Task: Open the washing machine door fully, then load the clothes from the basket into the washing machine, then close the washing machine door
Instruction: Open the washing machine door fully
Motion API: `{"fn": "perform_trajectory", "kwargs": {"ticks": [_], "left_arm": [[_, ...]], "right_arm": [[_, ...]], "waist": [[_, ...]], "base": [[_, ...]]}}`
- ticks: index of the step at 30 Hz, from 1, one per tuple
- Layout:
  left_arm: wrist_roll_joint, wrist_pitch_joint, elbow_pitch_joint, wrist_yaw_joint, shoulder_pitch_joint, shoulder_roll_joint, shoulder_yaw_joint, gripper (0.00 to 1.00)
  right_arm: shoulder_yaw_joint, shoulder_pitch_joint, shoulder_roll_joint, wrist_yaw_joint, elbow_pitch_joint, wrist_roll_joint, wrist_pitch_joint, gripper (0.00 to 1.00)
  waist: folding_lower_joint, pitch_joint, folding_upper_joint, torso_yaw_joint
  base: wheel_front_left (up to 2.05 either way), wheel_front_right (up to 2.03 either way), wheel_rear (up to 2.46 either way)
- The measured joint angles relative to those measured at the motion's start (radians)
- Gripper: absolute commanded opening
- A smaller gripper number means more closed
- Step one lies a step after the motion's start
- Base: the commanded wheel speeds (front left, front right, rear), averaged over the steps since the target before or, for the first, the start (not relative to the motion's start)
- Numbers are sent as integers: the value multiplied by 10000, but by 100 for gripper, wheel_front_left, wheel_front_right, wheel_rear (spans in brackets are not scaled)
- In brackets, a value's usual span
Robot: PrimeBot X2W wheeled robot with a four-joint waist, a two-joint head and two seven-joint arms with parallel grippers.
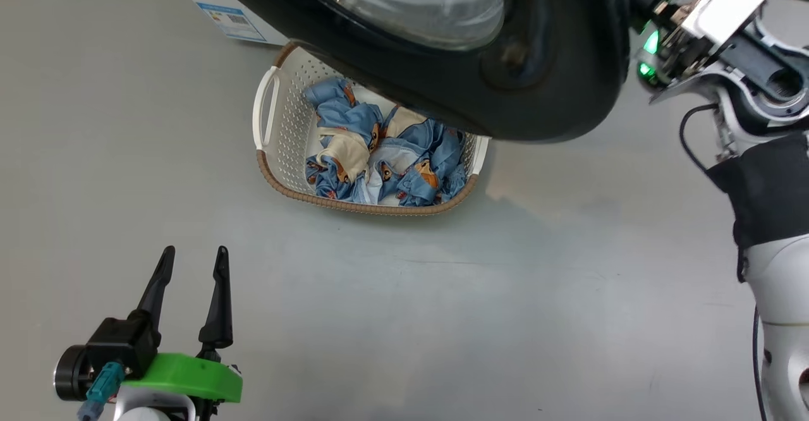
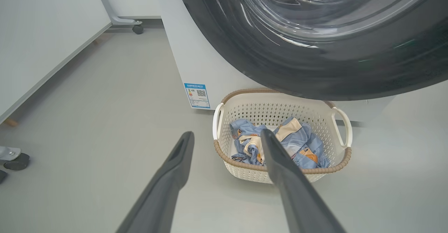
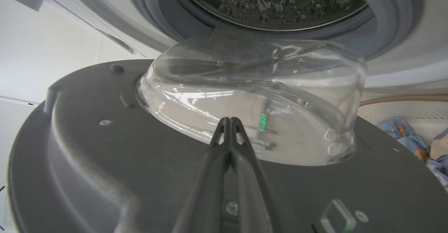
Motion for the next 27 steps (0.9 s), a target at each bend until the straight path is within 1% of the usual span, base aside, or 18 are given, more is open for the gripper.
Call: {"fn": "perform_trajectory", "kwargs": {"ticks": [8,14,27], "left_arm": [[-71,0,56,0,47,-2,4,100],[-142,0,113,0,338,0,42,100],[-560,0,113,0,1106,2,23,100]], "right_arm": [[623,1043,355,0,-284,-6,244,0],[1026,1786,746,0,-506,0,322,0],[1900,3199,1041,0,-487,56,299,0]], "waist": [[0,-692,1,-219],[-1,-1307,0,-331],[-1,-2592,0,-256]], "base": [[0,0,0],[0,0,0],[0,0,0]]}}
